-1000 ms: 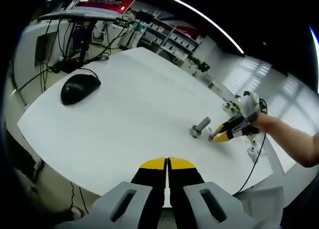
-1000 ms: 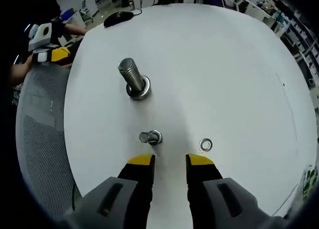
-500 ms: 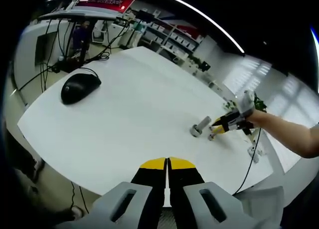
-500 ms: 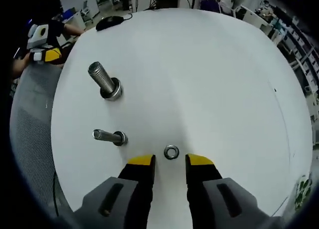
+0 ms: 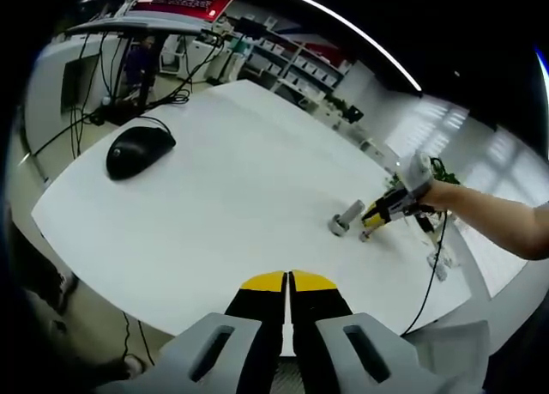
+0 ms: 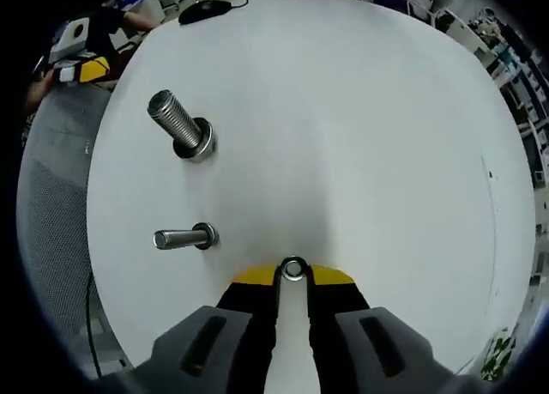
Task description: Place the washer onto the threaded stud by aligning its center hole with the stud, sliding it down to the base, and recovering from edge contact or off-axis alignment until the washer reaches the visible bottom stop.
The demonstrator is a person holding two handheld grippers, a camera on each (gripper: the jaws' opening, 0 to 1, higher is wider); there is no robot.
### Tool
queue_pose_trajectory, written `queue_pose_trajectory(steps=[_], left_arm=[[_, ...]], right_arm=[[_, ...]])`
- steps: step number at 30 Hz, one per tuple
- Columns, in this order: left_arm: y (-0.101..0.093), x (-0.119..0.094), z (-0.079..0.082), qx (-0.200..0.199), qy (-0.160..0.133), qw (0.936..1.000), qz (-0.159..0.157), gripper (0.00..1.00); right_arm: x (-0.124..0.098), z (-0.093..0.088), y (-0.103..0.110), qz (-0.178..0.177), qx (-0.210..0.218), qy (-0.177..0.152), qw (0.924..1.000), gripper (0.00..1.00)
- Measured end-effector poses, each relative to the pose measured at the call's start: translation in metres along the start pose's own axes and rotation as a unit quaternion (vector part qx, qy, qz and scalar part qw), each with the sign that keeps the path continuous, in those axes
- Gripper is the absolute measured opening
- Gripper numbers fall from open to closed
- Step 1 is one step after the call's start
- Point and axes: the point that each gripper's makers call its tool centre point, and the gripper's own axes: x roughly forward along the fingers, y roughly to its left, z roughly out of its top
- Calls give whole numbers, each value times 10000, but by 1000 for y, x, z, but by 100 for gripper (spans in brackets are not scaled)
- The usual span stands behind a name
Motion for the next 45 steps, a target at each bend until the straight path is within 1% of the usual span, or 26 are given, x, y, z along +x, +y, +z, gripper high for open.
queue_pose_trajectory(steps=[3,7,10,12,13,14,15,16,18,19,21,22,25,28,32,33,37,42,45], left_arm=[[-1,0,0,3,-1,10000,-6,0],[0,0,0,-3,0,10000,-4,0],[-1,0,0,-1,6,10000,-7,0],[-1,0,0,-2,10,10000,-7,0],[-1,0,0,-3,12,10000,-9,0],[0,0,0,-6,13,10000,-7,0],[0,0,-1,-4,17,10000,-9,0],[0,0,0,-3,16,10000,-9,0],[0,0,0,-12,4,10000,-5,0],[0,0,0,-18,-1,10000,-2,0],[0,0,0,-11,8,10000,-1,0],[0,0,-1,-12,15,10000,-2,0],[-1,0,0,-13,10,10000,-10,0],[-1,0,0,-12,9,10000,-8,0],[-1,0,0,-12,10,10000,-12,0],[-1,0,0,-14,6,10000,-13,0],[-1,0,0,-22,4,10000,-11,0],[-1,0,0,-29,-4,10000,-14,0],[-1,-1,1,-35,-17,10000,-15,0]], right_arm=[[1,-1,-2,-78,80,-56,9999,14],[1,-2,-4,-243,385,-301,9985,14],[0,-3,-5,-467,698,-574,9948,14],[-1,-3,-5,-625,863,-818,9909,14],[-1,-5,-6,-677,1094,-953,9871,14],[-1,-5,-7,-729,1206,-1039,9846,14],[-2,-5,-7,-785,1201,-1116,9833,13],[-3,-7,-4,-792,1165,-1111,9838,13],[-4,-9,-1,-830,1292,-1109,9819,13],[-6,-7,2,-828,1338,-1178,9805,13],[-15,-4,2,-981,1426,-1331,9759,13],[-22,-3,3,-1001,1478,-1396,9740,13],[-35,3,10,-983,1497,-1556,9714,13],[-44,6,17,-958,1429,-1591,9722,13],[-55,12,32,-721,1294,-1610,9758,13],[-60,15,35,-713,1249,-1631,9761,13],[-69,23,46,-511,1111,-1652,9786,13],[-74,34,54,-371,804,-1531,9842,13],[-71,35,56,-301,651,-1390,9877,13]])
